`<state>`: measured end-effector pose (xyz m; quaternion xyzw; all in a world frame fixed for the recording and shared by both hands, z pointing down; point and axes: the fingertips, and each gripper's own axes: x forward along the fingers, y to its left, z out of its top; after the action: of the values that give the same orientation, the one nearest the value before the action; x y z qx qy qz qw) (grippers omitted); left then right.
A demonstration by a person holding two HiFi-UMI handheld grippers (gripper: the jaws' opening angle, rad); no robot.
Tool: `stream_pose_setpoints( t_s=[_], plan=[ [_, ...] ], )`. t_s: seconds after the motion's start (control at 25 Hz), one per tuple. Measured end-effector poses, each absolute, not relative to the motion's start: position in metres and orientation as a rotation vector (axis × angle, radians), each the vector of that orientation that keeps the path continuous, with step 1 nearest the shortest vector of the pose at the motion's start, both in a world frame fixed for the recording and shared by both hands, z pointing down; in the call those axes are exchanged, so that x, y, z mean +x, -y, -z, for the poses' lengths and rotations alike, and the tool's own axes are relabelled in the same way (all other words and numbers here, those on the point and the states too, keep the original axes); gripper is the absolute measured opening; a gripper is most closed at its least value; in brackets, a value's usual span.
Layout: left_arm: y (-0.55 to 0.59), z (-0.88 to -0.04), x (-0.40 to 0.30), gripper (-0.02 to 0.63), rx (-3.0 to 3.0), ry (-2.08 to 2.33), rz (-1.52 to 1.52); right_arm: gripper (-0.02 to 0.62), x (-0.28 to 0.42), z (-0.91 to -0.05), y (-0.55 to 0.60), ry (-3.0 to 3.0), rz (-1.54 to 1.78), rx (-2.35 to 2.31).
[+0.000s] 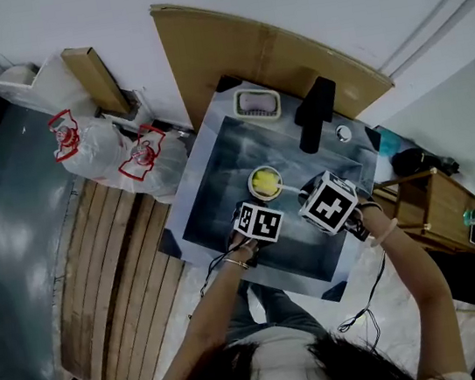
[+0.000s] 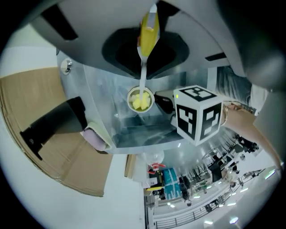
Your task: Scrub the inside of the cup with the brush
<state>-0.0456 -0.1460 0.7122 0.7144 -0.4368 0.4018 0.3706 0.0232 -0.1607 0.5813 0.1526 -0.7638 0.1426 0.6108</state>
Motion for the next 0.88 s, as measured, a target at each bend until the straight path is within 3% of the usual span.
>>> stream_pose_setpoints(
  t_s=[0.88],
  plan=[
    [0.147,-0.712,-0.046,0.069,1.83,1.125,-1.034,0.049,0.02,-0.571,0.176,1.748,-0.436,0.469]
  ],
)
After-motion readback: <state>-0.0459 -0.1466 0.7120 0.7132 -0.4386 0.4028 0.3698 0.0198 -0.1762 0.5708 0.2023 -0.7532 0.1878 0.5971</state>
